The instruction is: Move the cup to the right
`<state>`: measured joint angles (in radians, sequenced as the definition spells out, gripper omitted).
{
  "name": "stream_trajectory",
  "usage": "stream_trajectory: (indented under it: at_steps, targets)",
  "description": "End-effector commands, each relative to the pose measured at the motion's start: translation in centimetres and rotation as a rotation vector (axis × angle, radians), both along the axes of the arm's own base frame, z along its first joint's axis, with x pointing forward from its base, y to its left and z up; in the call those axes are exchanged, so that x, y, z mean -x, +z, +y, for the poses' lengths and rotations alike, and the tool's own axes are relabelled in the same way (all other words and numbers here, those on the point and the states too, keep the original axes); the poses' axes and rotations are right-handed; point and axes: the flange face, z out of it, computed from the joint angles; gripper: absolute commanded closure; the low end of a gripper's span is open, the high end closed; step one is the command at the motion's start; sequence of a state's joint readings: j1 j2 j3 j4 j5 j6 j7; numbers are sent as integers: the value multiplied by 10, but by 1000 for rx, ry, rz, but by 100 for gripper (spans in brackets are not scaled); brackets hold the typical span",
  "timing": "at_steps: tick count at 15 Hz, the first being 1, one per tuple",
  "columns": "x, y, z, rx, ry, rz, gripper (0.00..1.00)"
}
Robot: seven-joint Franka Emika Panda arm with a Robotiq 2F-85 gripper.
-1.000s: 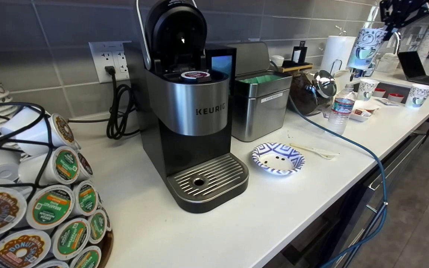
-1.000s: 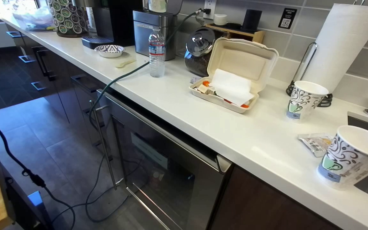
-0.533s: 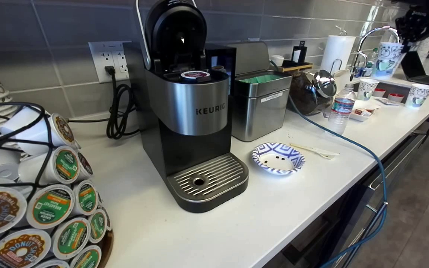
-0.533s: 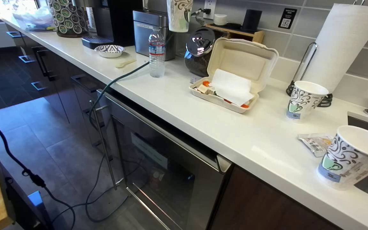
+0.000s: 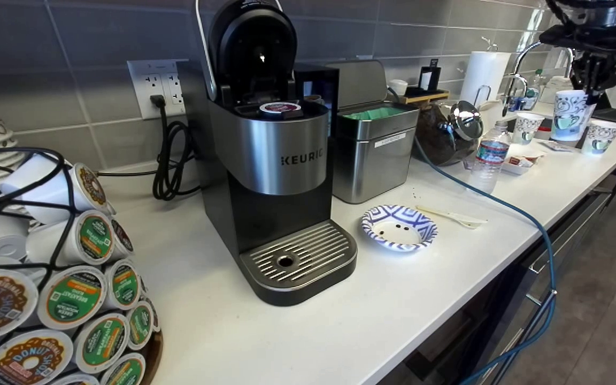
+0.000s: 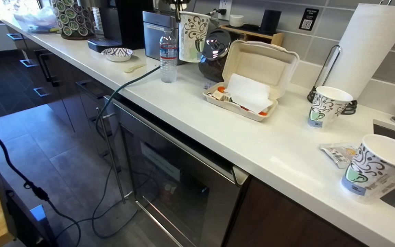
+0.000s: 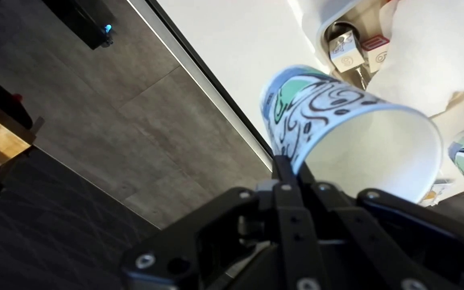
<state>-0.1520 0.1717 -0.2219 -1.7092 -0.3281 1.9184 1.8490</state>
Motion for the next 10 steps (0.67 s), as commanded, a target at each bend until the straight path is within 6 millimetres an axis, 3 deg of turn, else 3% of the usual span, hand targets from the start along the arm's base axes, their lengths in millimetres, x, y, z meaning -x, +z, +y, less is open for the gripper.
stream_trajectory:
  at_steps: [1, 7, 10]
  targets:
    - [-6, -15, -7, 14, -38, 32, 99]
    - [-16, -86, -52, 9, -305, 95, 99]
    - [-19, -104, -75, -28, -437, 133, 99]
